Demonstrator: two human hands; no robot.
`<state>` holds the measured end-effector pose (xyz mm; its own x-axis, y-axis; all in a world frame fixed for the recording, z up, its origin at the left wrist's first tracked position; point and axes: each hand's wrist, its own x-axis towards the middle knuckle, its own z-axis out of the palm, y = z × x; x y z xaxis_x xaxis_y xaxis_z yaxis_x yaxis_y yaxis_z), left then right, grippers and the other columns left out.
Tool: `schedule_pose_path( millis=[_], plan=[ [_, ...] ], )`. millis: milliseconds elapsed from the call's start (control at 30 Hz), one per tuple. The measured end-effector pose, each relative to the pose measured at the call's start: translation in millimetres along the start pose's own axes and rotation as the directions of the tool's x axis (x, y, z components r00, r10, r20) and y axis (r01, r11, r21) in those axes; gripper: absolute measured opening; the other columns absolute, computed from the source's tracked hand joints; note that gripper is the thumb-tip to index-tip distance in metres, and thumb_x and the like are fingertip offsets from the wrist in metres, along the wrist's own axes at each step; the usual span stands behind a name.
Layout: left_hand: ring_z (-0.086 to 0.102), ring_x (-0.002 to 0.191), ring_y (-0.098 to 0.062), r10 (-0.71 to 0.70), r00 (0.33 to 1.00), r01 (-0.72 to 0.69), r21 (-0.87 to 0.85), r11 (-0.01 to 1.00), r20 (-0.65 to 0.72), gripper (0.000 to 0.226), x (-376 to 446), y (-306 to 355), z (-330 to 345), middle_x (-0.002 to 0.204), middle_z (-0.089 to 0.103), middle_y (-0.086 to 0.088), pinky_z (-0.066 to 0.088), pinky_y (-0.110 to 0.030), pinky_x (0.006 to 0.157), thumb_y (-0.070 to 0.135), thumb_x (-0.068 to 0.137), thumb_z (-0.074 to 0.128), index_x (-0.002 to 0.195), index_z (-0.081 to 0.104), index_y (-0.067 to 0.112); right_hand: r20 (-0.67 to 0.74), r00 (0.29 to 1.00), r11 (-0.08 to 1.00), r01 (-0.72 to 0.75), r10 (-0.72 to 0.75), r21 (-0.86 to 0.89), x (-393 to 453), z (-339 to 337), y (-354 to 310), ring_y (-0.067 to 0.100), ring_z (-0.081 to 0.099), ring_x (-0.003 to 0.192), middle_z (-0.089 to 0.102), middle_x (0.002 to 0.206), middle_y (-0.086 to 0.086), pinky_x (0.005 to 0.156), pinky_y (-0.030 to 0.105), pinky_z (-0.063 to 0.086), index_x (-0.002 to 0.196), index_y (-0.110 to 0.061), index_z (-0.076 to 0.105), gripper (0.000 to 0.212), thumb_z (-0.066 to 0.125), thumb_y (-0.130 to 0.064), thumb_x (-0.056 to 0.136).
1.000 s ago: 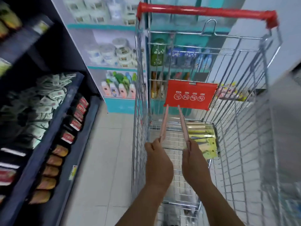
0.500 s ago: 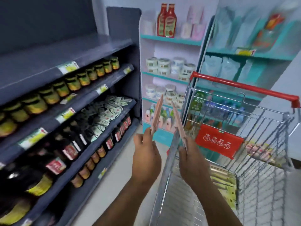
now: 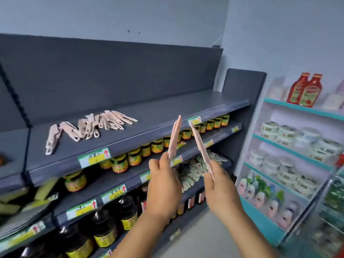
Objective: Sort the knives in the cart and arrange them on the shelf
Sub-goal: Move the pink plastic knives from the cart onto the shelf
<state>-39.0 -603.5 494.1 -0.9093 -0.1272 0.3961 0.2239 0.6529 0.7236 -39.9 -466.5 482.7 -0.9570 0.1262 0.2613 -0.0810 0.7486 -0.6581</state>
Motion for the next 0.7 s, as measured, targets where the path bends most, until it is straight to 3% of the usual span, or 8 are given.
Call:
schedule_pose_path(
  millis=[133,300,467,633,700],
  plan=[
    [0.039,0.083,-0.023,-0.01,0.996,0.016,0.057,0.998,-0.092,0.043,46.1,-46.2,-52.1,0.102,0.039,-0.004,0.034,-0.028,0.068,-0.002,0.091,0.038,0.13,0.041,0.015,0.044,0.996,0.997,0.075,-0.076,0.026,35.9,45.5,-61.8,0.025,0.052,0.115,0.049,0.134,0.004,0.081,0.027,0.038,0.145,-0.021,0.033,0.044,0.036,-0.023,0.101],
    [0.044,0.091,-0.028,-0.036,0.988,0.054,0.12,0.991,-0.147,0.048,91.2,-93.3,-102.9,0.102,0.04,-0.004,0.042,-0.036,0.083,-0.004,0.088,0.037,0.132,0.042,0.015,0.084,0.986,0.989,0.144,-0.145,0.015,74.3,93.0,-123.8,0.026,0.051,0.114,0.045,0.134,0.007,0.081,0.028,0.037,0.143,-0.019,0.034,0.042,0.035,-0.021,0.101],
    [0.034,0.085,-0.021,-0.106,0.971,0.148,0.188,0.971,-0.214,0.042,128.6,-127.5,-139.0,0.099,0.034,0.001,0.03,-0.026,0.072,-0.003,0.089,0.037,0.127,0.044,0.013,0.138,0.976,0.982,0.177,-0.168,-0.061,110.4,130.9,-170.1,0.029,0.053,0.113,0.041,0.136,0.007,0.083,0.032,0.041,0.144,-0.018,0.031,0.043,0.033,-0.02,0.101],
    [0.048,0.095,-0.027,-0.233,0.939,0.281,0.172,0.944,-0.255,0.066,161.7,-153.5,-159.9,0.118,0.04,-0.006,0.045,-0.035,0.081,-0.004,0.086,0.045,0.144,0.027,0.022,0.22,0.955,0.969,0.224,-0.196,-0.108,148.9,166.1,-199.9,0.031,0.056,0.106,0.041,0.131,0.007,0.083,0.036,0.045,0.136,-0.021,0.035,0.037,0.035,-0.016,0.1],
    [0.048,0.087,-0.023,-0.262,0.922,0.318,0.173,0.932,-0.283,0.076,174.0,-163.5,-166.0,0.112,0.038,-0.004,0.046,-0.032,0.076,-0.009,0.083,0.045,0.144,0.024,0.031,0.249,0.947,0.963,0.24,-0.205,-0.121,166.5,180.0,-210.7,0.03,0.055,0.11,0.039,0.137,0.007,0.085,0.036,0.045,0.137,-0.02,0.035,0.04,0.038,-0.013,0.099]
  ],
)
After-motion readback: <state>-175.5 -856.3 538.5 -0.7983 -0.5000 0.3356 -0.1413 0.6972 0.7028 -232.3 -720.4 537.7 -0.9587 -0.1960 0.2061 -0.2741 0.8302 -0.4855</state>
